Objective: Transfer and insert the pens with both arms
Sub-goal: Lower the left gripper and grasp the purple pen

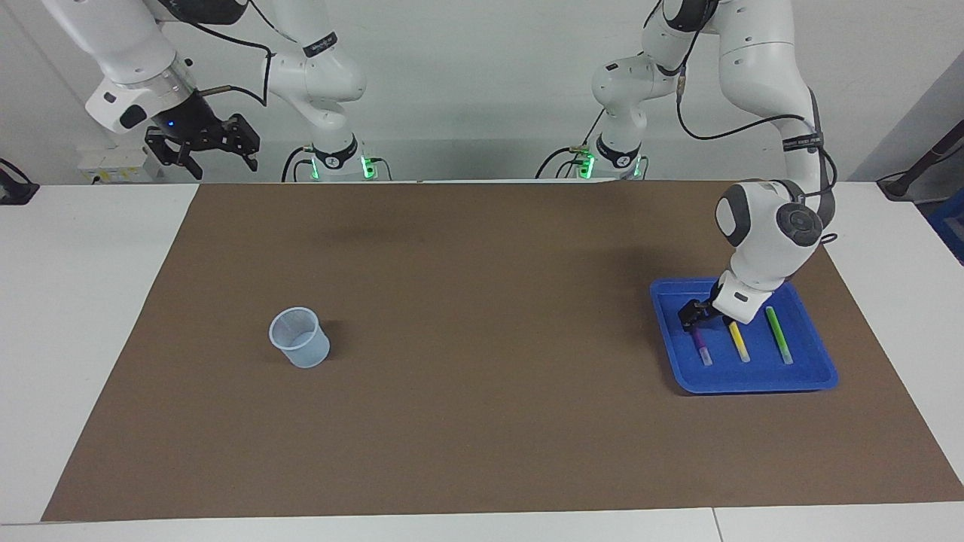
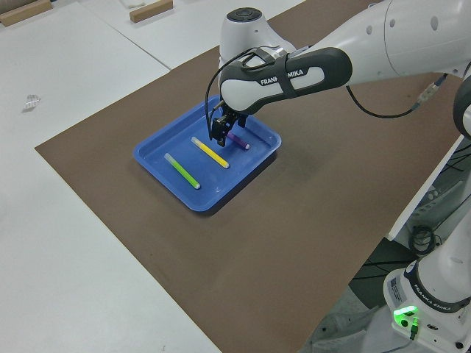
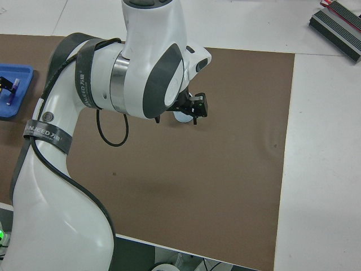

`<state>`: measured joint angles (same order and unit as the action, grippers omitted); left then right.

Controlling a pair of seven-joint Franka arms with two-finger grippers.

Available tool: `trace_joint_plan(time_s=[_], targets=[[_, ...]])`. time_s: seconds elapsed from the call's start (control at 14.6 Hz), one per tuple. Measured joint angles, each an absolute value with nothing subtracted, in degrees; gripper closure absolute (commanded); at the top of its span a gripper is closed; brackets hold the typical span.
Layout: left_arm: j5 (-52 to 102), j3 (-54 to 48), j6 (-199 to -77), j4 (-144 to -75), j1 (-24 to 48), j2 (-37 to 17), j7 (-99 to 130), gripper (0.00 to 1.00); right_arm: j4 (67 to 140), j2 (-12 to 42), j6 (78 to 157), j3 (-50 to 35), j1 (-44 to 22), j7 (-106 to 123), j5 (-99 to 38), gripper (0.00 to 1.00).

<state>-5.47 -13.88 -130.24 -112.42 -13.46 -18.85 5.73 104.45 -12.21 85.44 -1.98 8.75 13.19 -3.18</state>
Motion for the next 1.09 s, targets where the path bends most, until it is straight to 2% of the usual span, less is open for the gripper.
trace_joint_plan(time_s=[0.07,0.27,0.41,0.62,0.75,1.09], targets=[[-5.5,-13.9,-130.8,-112.8,-13.4,-18.9,5.7,0.00,104.4,-12.2,85.4,-2.0,8.7,13.2,-3.2,0.00],[-5.5,-14.0,-131.4,-113.1,-12.6,-18.9,7.0,0.10,104.4,-12.2,85.7,-2.2,8.7,13.2,-3.2,0.00],[-5.5,-14.0,-131.7,-113.3,-12.2,-19.0,7.4,0.29,104.4,-12.2,86.1,-2.2,8.7,13.2,-3.2,0.00],[-5.5,-13.9,-132.4,-113.9,-12.1,-19.0,7.5,0.35,104.4,-12.2,86.3,-2.2,8.7,13.2,-3.2,0.00],[-5.5,-14.0,-133.0,-114.4,-12.1,-19.0,7.5,0.43,104.4,-12.2,86.3,-2.2,8.7,13.2,-3.2,0.00],[-5.4,-14.6,-133.1,-114.3,-11.9,-18.8,7.7,0.88,104.4,-12.2,86.3,-2.2,8.7,13.2,-3.2,0.00]])
